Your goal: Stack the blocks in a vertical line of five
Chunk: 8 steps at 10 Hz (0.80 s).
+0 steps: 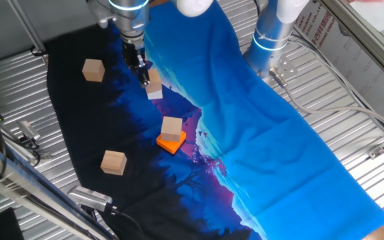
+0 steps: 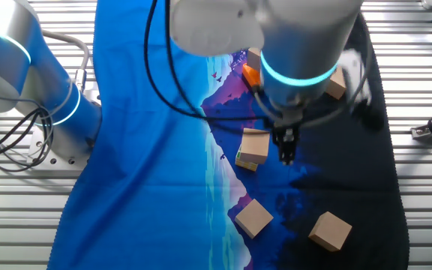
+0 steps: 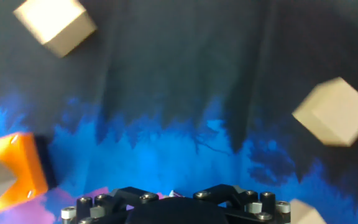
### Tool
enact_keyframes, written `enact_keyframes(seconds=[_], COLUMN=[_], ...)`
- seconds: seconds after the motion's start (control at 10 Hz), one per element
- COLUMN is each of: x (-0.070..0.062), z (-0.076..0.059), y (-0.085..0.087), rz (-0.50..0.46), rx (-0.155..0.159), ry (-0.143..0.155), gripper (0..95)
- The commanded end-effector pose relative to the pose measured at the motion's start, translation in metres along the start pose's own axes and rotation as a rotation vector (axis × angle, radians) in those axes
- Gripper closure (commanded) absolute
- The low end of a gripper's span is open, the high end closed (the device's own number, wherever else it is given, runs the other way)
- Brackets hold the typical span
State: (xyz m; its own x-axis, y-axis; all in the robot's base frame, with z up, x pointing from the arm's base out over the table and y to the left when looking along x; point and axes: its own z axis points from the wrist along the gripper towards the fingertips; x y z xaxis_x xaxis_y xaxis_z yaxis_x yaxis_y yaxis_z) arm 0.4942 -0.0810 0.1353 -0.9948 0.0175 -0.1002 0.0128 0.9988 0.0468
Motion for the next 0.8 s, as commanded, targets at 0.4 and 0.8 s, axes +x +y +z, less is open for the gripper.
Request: enact_keyframes(seconds=[0.4,0.8], x=[0.013,0.030], z=[0.022,0.031], y=[-0.016,-0.008], rz=[0.198,0.194], rx=[-0.049,-0.064], ry=[0.012,0.007], gripper=[0.0,0.0])
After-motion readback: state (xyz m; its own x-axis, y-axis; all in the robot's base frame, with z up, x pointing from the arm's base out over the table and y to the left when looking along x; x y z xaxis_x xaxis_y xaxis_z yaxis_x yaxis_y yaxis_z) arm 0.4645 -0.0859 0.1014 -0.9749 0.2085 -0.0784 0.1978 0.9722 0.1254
